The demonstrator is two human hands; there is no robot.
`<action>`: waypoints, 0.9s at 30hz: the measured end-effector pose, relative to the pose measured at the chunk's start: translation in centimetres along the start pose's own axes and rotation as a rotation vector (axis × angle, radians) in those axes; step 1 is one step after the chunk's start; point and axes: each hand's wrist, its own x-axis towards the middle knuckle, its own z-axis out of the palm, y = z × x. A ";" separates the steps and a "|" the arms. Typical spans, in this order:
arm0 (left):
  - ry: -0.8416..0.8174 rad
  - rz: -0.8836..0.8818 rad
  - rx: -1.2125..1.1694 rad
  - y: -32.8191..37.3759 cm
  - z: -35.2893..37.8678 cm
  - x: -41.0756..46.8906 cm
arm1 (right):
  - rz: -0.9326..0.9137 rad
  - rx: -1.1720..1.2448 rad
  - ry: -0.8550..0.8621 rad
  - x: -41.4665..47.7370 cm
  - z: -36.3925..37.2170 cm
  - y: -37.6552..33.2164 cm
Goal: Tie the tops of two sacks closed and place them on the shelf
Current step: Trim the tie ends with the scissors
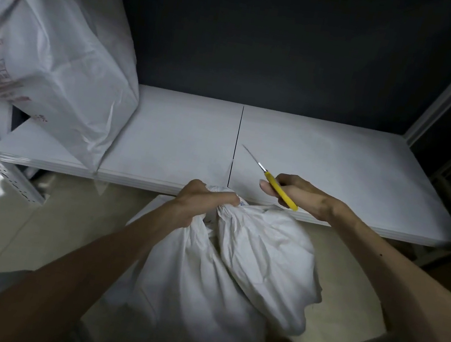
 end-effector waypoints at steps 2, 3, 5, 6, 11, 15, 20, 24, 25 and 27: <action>0.007 -0.006 0.003 -0.1 0.0 0.1 | -0.009 -0.068 -0.028 -0.4 -0.4 0.5; 0.012 -0.008 0.004 -0.1 0.0 0.2 | -0.017 -0.085 -0.044 -0.6 -0.6 0.7; 0.013 -0.002 0.012 -0.2 0.0 0.4 | -0.029 -0.111 -0.077 -1.0 -0.7 1.0; 0.012 0.010 0.020 -0.3 0.1 0.5 | -0.035 -0.127 -0.093 -1.2 -0.6 1.0; 0.022 0.032 0.018 -0.3 0.4 0.6 | -0.075 -0.175 -0.122 -1.3 -0.3 0.3; 0.027 0.022 0.012 -0.4 0.6 0.7 | -0.086 -0.188 -0.135 -1.3 -0.5 0.0; 0.018 0.041 0.006 -0.1 0.8 0.2 | -0.107 -0.208 -0.140 -0.8 -0.1 -0.8; 0.018 0.037 -0.020 0.1 0.4 -0.2 | -0.059 -0.219 -0.079 -0.7 -0.9 -0.1; 0.018 0.034 -0.020 0.0 0.3 -0.1 | -0.045 -0.228 -0.062 -0.8 -1.3 0.3; 0.020 0.035 -0.028 -0.2 0.2 0.0 | -0.036 -0.254 -0.051 -0.9 -1.8 0.6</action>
